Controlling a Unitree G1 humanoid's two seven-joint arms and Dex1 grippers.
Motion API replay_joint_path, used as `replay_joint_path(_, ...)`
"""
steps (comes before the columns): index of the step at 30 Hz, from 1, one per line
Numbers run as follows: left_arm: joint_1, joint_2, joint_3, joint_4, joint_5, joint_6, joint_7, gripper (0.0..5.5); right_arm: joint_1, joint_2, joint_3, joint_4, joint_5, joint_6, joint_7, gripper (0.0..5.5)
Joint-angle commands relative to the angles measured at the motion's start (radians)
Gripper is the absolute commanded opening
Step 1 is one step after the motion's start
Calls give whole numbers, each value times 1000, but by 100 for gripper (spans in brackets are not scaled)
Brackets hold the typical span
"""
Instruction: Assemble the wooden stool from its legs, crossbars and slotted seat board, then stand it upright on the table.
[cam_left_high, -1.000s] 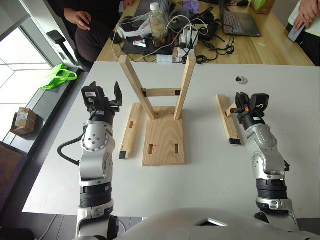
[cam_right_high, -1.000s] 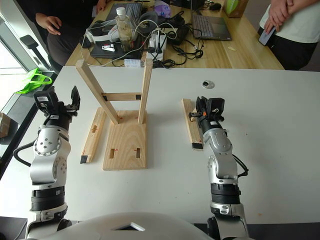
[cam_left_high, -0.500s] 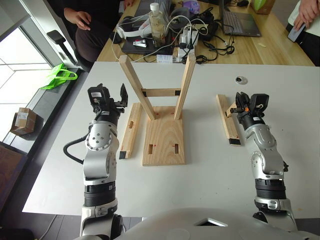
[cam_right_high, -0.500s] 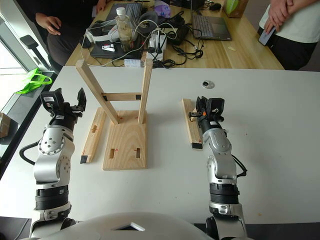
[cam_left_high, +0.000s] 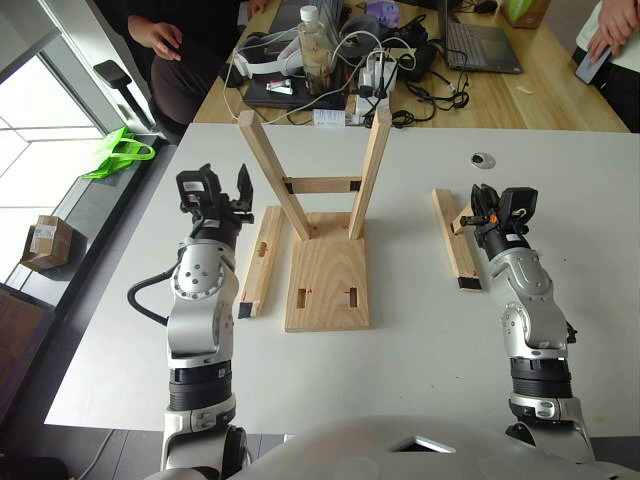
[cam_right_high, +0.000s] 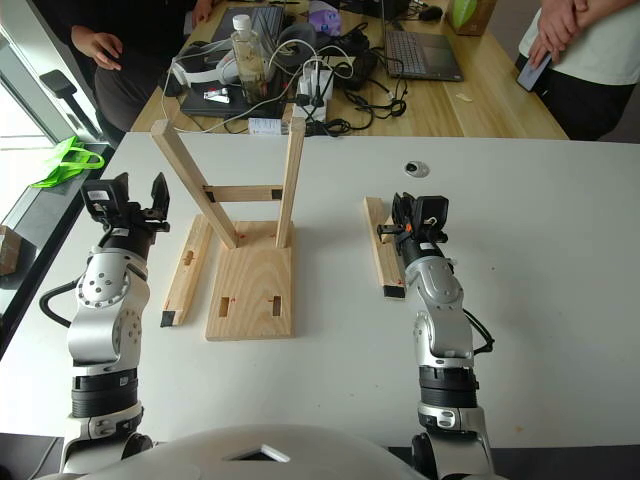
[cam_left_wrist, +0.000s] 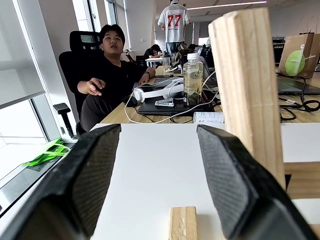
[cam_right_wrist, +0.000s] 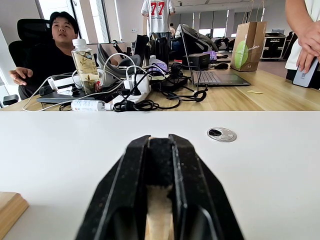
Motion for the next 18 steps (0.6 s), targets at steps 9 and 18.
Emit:
replay_joint_path(9, -70, 46, 73, -5, 22, 73, 26, 283, 17, -15, 46, 25, -68, 31, 9, 37)
replay_joint_path(18, -151, 67, 104, -51, -7, 134, 22, 283, -31, -18, 22, 22, -66, 24, 2, 37)
